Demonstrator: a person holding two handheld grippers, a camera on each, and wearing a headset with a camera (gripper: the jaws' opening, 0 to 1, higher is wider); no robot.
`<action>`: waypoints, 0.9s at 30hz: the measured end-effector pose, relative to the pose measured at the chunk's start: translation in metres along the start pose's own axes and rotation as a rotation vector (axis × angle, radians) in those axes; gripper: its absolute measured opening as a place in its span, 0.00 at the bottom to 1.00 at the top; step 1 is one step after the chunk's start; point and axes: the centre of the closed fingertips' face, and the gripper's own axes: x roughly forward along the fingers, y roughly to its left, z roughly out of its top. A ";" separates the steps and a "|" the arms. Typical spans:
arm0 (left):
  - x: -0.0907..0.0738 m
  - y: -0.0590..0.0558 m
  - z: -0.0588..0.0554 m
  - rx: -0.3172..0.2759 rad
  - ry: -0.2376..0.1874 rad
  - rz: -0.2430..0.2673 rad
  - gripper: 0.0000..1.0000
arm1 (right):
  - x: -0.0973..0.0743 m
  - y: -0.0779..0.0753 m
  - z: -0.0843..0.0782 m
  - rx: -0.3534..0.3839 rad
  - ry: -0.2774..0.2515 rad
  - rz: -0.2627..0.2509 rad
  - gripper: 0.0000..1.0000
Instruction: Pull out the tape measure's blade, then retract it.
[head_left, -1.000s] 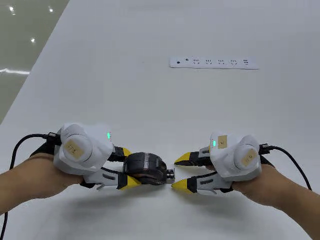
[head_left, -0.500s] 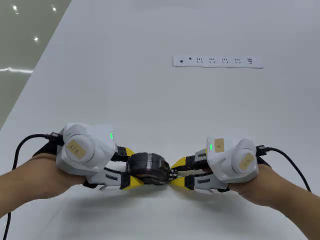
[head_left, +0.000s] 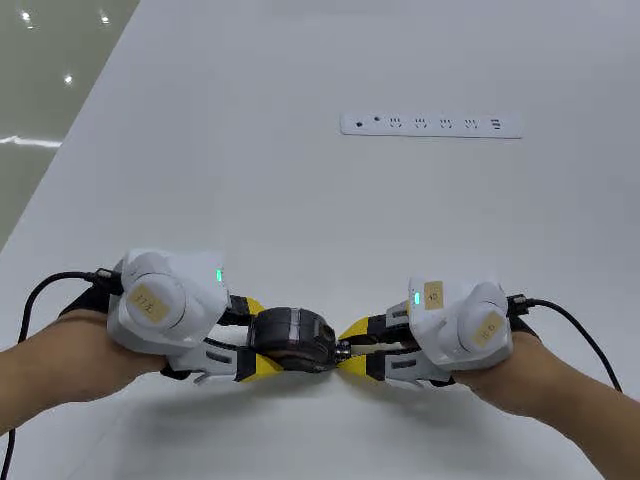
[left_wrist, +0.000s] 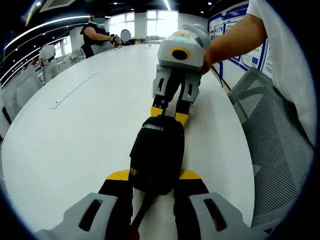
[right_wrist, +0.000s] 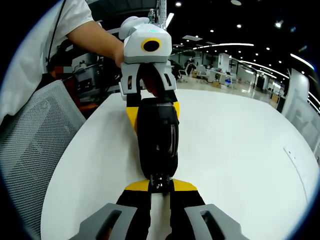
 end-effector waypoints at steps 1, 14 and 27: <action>0.000 0.000 0.000 0.002 0.001 -0.001 0.25 | 0.000 0.000 0.000 0.001 0.000 0.001 0.10; -0.001 0.000 -0.001 -0.004 0.006 -0.002 0.25 | -0.019 -0.004 -0.010 -0.006 0.024 -0.012 0.09; 0.000 0.000 -0.001 -0.001 0.008 -0.001 0.25 | -0.033 -0.005 -0.023 0.006 0.052 -0.016 0.09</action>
